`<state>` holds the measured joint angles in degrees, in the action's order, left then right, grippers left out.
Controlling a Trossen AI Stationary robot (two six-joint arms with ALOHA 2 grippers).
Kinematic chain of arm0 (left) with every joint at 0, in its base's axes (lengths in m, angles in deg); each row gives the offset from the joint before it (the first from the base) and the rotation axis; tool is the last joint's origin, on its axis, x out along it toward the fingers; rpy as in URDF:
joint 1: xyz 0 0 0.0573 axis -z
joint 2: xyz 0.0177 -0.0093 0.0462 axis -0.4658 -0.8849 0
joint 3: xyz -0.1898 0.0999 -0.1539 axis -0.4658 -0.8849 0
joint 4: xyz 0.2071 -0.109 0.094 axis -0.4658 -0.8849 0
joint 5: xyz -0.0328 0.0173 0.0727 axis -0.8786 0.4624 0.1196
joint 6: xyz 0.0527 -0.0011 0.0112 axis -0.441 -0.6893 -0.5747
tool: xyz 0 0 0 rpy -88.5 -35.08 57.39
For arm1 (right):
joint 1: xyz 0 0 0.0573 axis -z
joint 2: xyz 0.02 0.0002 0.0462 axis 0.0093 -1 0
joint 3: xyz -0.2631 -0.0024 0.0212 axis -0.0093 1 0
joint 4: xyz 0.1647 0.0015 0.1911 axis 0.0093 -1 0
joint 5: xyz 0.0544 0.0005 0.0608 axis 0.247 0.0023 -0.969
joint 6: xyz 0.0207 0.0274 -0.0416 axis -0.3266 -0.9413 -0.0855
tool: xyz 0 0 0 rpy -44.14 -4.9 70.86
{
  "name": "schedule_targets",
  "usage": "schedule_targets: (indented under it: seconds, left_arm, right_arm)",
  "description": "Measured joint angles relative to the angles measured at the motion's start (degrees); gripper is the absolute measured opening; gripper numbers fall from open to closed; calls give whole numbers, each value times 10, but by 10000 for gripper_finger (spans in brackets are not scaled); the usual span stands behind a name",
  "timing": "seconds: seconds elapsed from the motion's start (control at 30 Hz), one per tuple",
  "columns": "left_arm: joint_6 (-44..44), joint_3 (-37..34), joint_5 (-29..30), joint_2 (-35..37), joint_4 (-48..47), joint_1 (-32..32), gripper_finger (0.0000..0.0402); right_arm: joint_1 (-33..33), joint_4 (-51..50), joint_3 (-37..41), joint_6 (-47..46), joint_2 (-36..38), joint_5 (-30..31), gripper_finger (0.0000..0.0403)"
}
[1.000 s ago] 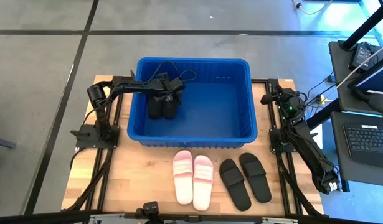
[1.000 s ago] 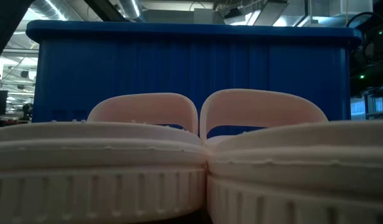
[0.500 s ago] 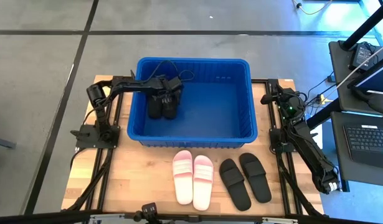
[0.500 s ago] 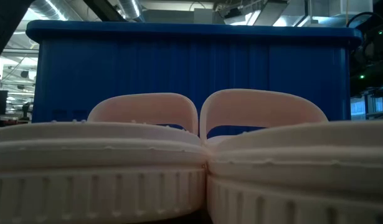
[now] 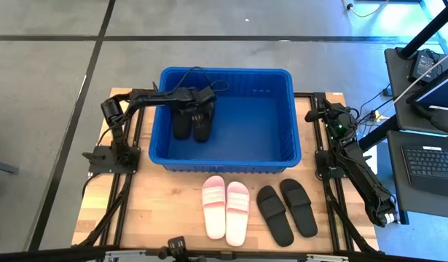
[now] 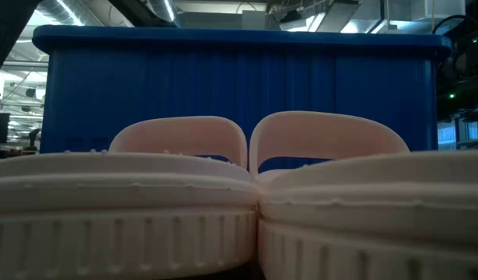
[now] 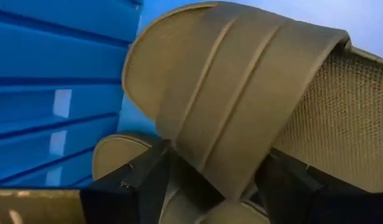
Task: Pick and place slides into bin
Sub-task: Put the black slide into the blue bin
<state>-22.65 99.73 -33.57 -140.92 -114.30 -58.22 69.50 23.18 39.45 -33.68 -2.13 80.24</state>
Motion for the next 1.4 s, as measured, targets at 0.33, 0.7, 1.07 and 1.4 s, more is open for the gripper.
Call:
schedule_targets:
  seconds: [0.33, 0.7, 1.07, 1.4]
  left_arm:
    - [-9, 12, 28, 0, -15, -7, 212]
    - [5, 12, 77, 0, -32, -11, 212]
    - [37, 12, 66, 2, -64, -8, 212]
    - [81, 12, -49, 75, -83, -5, 212]
  right_arm:
    - [0, 0, 0, 0, 0, 0, 113]
    - [0, 0, 0, 0, 0, 0, 113]
    - [0, 0, 0, 0, 0, 0, 113]
    - [0, 0, 0, 0, 0, 0, 113]
